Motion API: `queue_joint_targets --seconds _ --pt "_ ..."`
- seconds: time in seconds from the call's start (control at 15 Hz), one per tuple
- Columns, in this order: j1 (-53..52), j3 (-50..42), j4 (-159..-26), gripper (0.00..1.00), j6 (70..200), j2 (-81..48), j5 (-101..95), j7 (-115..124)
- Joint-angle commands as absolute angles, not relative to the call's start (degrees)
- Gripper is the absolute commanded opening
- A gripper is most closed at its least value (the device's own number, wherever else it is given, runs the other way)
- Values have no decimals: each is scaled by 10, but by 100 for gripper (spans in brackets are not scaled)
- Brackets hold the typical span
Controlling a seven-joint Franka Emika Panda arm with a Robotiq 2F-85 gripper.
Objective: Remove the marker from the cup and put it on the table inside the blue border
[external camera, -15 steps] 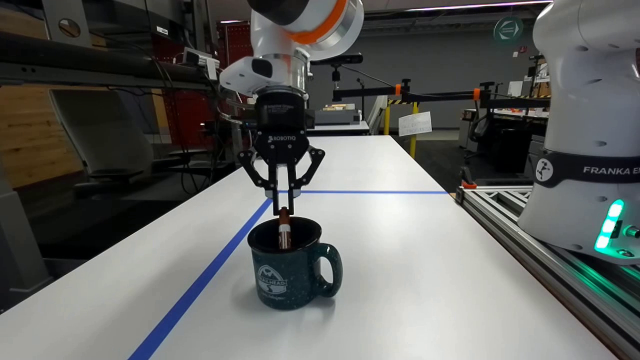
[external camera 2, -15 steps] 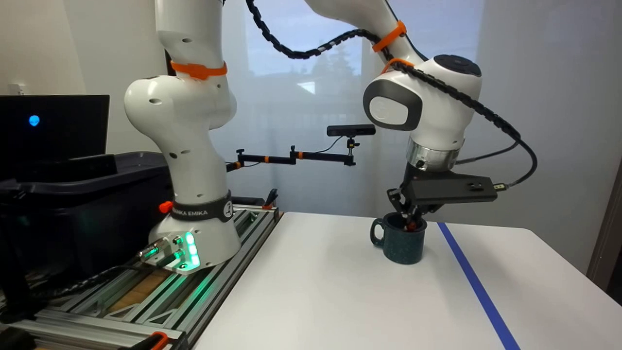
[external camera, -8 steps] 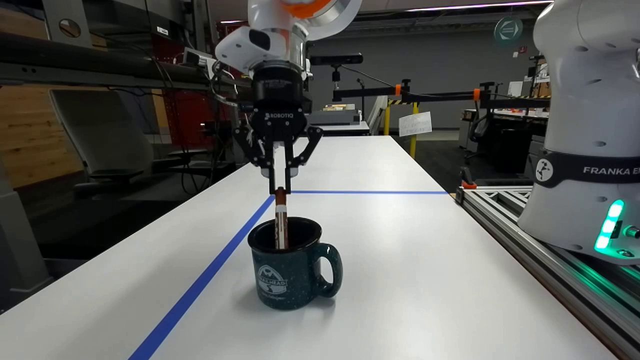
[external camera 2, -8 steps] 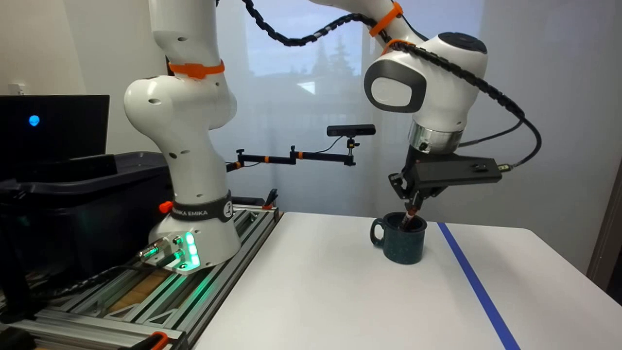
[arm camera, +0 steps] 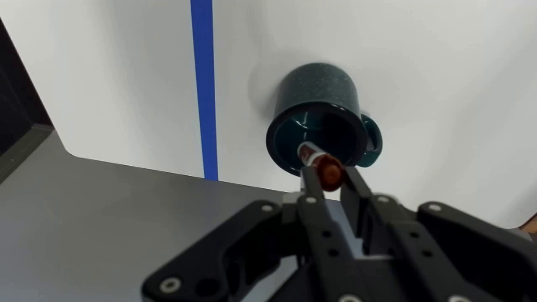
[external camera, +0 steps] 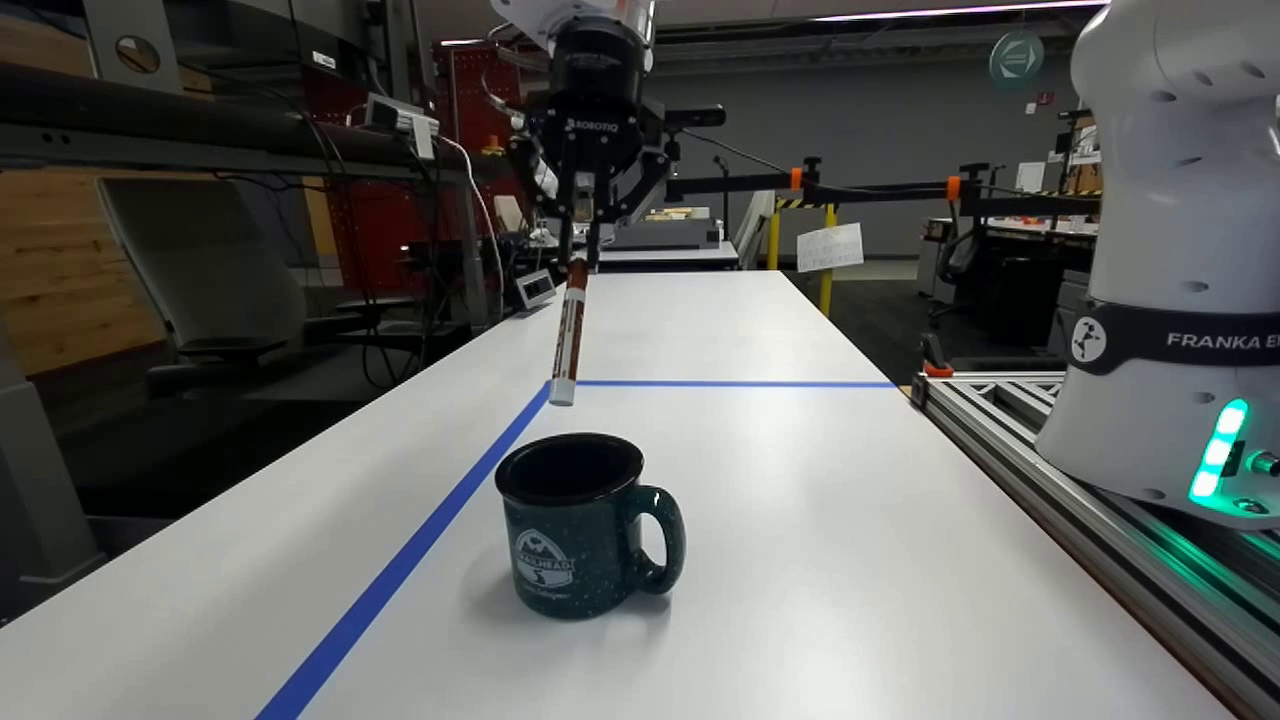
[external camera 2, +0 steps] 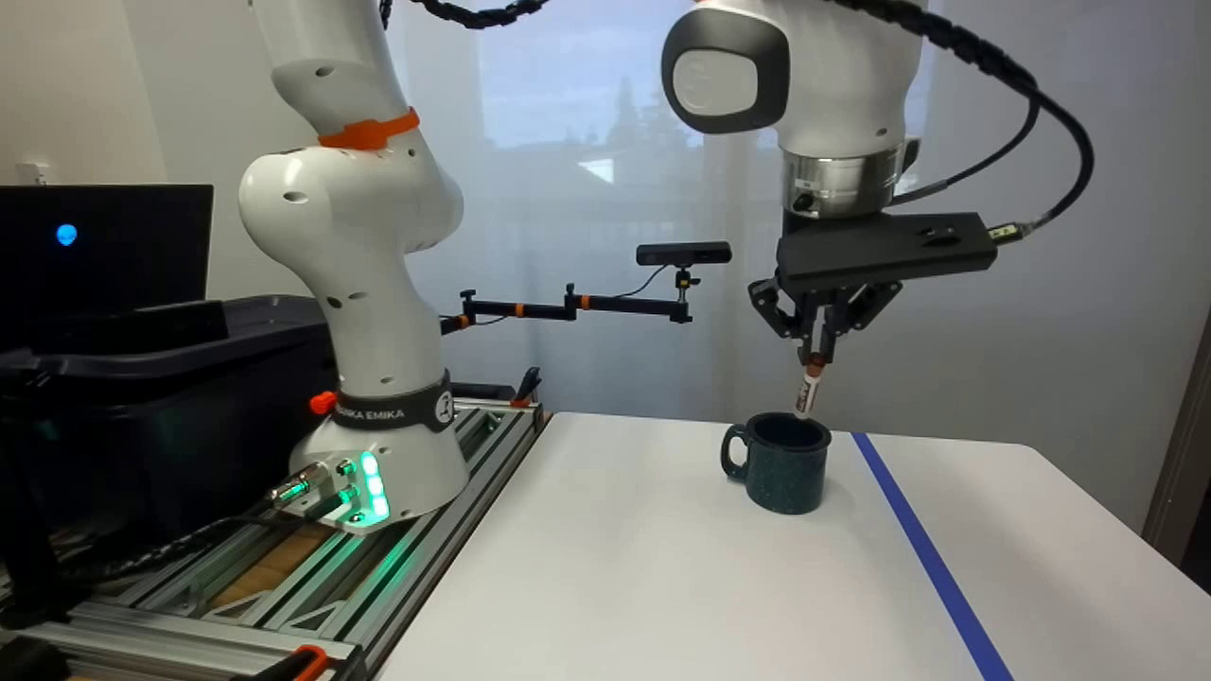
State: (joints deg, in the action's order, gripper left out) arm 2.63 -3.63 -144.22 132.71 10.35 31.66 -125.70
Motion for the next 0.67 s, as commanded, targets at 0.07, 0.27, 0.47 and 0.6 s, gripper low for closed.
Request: queue_joint_targets --seconds 0.07,0.27,0.47,0.6 --pt "37 -74 -1492 5 1355 183 293 -1215" --pt "33 -88 -1507 5 1434 170 303 -1191" --pt "9 -94 -1515 5 1526 126 332 -1186" --pt "-8 -96 -1514 5 1560 97 353 -1195"
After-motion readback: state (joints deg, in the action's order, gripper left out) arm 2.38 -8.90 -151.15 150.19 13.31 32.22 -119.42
